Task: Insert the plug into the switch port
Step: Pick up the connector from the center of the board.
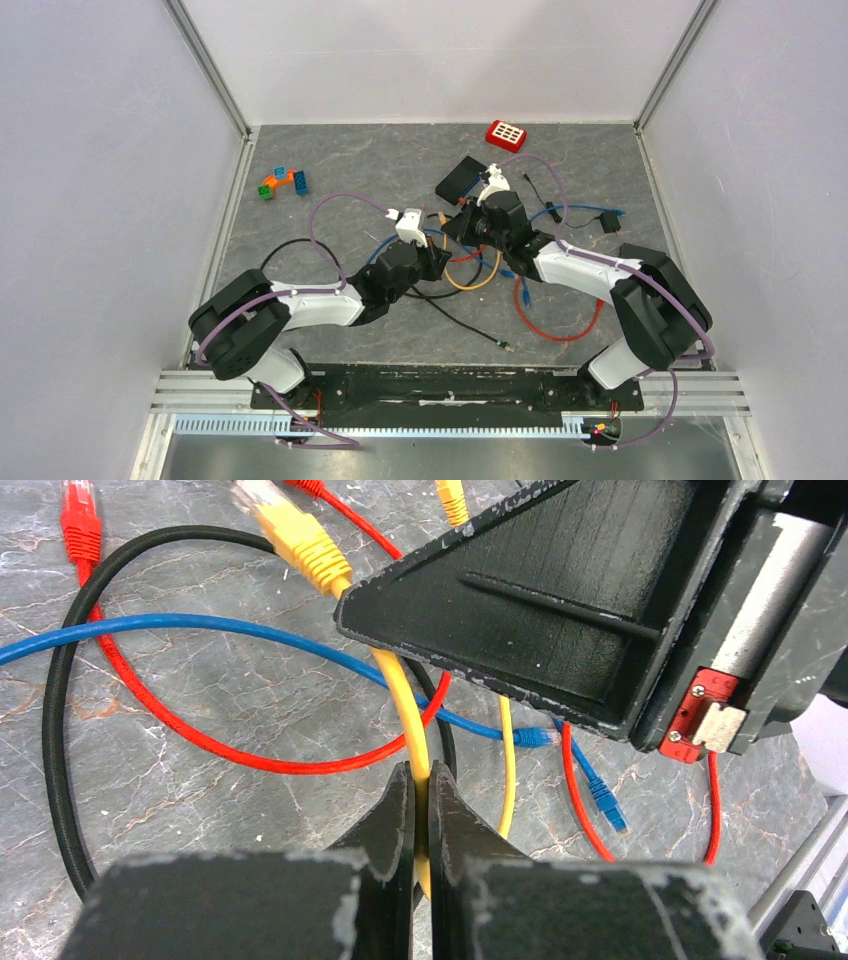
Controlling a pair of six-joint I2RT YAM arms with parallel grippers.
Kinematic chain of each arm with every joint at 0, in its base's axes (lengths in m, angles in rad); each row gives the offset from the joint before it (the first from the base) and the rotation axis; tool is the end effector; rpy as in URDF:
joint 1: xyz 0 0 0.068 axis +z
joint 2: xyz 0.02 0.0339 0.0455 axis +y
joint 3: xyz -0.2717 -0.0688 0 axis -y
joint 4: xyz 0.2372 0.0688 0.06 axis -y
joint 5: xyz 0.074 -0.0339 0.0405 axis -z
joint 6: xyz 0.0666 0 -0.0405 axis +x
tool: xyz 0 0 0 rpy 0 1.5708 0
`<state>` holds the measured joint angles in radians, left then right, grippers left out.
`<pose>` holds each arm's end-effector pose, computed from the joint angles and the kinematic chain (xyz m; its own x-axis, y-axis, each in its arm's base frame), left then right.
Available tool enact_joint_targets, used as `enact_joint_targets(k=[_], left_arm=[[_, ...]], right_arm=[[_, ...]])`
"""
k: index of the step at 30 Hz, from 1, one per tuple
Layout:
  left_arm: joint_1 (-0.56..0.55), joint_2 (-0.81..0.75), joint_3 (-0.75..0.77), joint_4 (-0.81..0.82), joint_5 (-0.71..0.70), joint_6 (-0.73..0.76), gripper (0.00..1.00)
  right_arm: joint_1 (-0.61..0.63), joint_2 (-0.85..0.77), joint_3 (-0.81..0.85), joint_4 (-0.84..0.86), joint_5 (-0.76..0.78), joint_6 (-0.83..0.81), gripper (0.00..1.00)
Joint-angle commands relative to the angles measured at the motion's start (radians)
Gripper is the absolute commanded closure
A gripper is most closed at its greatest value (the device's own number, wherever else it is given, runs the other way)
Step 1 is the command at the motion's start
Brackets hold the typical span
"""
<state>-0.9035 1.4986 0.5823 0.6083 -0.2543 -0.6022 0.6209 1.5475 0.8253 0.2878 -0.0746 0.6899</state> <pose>0.2139 -0.2444 0.1909 -0.5012 -0.2497 -0.8285 0.3980 0.7837 -0.4770 0.2889 0.2127 0.2143 -0.6683 0.3023 -0.6797 -0.2720 0.7511 0.6015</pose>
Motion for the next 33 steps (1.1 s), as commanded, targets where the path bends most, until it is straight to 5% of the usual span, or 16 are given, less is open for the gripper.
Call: enact_joint_targets(k=[1, 5, 8, 13, 19, 25, 29, 33], left_arm=[[-0.006, -0.050, 0.000, 0.050, -0.022, 0.050, 0.98], [-0.006, -0.064, -0.009, 0.034, -0.057, 0.069, 0.98], [-0.006, -0.058, -0.018, 0.059, -0.054, 0.074, 0.98], [-0.006, -0.055, -0.015, 0.062, -0.044, 0.082, 0.98], [-0.006, -0.068, -0.021, 0.067, -0.042, 0.083, 0.97], [0.000, -0.217, 0.085, -0.260, -0.092, 0.107, 0.59], [0.044, -0.337, 0.140, -0.438, -0.043, 0.137, 0.49], [0.213, -0.410, 0.160, -0.486, 0.233, 0.066, 0.45]], right_arm=[[-0.042, 0.016, -0.033, 0.099, -0.146, -0.051, 0.92], [-0.066, -0.004, -0.058, 0.069, -0.164, 0.006, 0.63], [-0.066, 0.000, -0.068, 0.105, -0.191, 0.023, 0.60], [-0.065, 0.031, -0.068, 0.150, -0.245, 0.056, 0.64], [-0.074, 0.036, -0.055, 0.156, -0.270, 0.020, 0.97], [-0.176, 0.006, -0.050, 0.105, -0.518, -0.183, 1.00], [-0.228, -0.028, -0.005, -0.112, -0.674, -0.475, 1.00], [-0.248, -0.030, 0.049, -0.259, -0.880, -0.657, 1.00]])
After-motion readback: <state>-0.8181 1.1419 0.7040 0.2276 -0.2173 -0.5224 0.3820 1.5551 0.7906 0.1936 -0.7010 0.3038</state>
